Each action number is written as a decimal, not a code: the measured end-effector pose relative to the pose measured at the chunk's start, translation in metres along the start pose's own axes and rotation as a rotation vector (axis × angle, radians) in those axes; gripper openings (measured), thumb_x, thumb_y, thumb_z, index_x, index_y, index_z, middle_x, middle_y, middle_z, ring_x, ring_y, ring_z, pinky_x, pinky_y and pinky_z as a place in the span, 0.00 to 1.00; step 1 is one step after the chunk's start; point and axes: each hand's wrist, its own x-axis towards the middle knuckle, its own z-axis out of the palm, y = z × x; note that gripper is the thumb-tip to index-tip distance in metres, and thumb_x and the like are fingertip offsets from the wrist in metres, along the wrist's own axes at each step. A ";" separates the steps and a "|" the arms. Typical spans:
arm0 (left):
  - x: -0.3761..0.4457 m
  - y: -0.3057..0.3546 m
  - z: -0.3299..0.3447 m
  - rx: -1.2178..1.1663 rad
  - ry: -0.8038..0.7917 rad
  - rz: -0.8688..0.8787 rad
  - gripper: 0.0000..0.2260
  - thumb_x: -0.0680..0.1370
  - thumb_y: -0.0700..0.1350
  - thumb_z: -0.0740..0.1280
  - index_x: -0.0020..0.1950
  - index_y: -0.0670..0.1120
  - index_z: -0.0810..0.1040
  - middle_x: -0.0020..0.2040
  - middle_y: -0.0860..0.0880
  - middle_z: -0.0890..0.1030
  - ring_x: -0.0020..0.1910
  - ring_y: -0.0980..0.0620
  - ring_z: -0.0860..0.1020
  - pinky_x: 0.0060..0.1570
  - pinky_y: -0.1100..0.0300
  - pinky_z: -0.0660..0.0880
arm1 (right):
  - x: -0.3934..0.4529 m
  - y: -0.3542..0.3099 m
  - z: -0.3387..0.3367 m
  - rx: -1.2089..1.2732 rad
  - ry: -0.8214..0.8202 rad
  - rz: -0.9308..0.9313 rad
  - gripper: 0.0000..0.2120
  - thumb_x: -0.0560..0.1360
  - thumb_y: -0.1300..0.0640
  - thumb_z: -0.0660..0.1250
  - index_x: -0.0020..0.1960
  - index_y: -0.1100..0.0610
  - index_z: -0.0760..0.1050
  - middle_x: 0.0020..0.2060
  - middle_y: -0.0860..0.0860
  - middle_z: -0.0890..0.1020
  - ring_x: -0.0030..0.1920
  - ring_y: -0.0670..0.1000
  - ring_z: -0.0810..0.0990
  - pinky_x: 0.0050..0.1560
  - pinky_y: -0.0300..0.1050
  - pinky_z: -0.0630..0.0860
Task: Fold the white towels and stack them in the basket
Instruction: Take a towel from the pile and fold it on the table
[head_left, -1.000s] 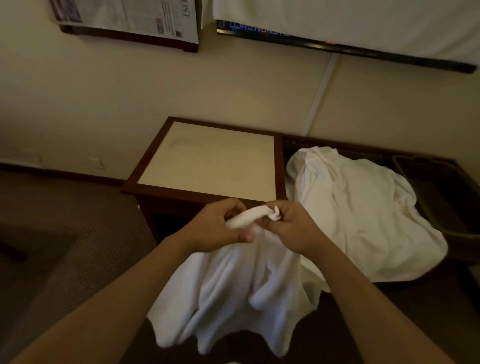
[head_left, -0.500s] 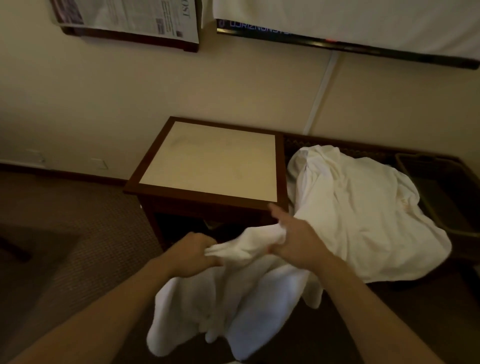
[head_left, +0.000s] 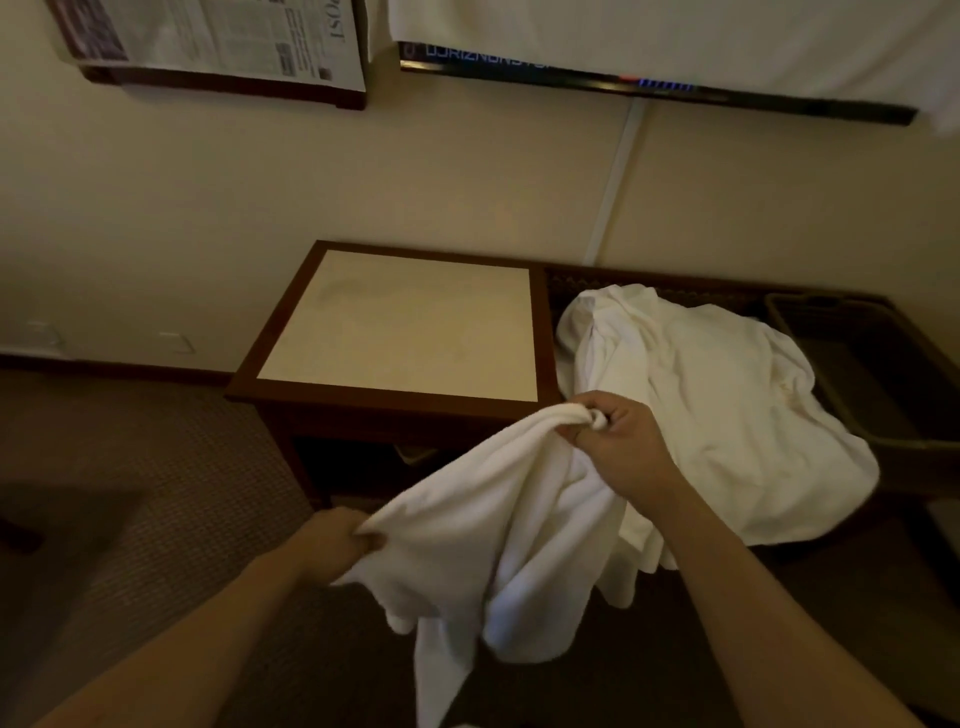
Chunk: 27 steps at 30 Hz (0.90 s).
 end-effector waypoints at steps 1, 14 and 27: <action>0.000 -0.003 -0.002 -0.033 0.096 -0.020 0.10 0.82 0.57 0.62 0.55 0.56 0.81 0.51 0.55 0.82 0.48 0.57 0.80 0.54 0.55 0.76 | 0.002 0.007 -0.002 -0.138 0.041 0.058 0.10 0.77 0.57 0.73 0.57 0.48 0.78 0.47 0.39 0.82 0.48 0.41 0.79 0.51 0.37 0.76; -0.013 0.130 -0.011 -1.004 0.009 0.029 0.07 0.83 0.46 0.65 0.55 0.46 0.82 0.45 0.44 0.80 0.43 0.48 0.78 0.47 0.53 0.76 | -0.024 0.036 0.045 -0.124 0.066 0.123 0.13 0.80 0.68 0.61 0.57 0.53 0.74 0.45 0.43 0.80 0.49 0.43 0.80 0.44 0.24 0.71; -0.015 0.145 -0.004 -0.345 0.197 0.439 0.07 0.80 0.41 0.69 0.52 0.51 0.85 0.45 0.54 0.82 0.46 0.55 0.81 0.49 0.56 0.79 | -0.034 0.027 0.047 0.072 -0.041 0.188 0.41 0.77 0.61 0.70 0.81 0.47 0.49 0.59 0.45 0.83 0.58 0.44 0.82 0.61 0.44 0.79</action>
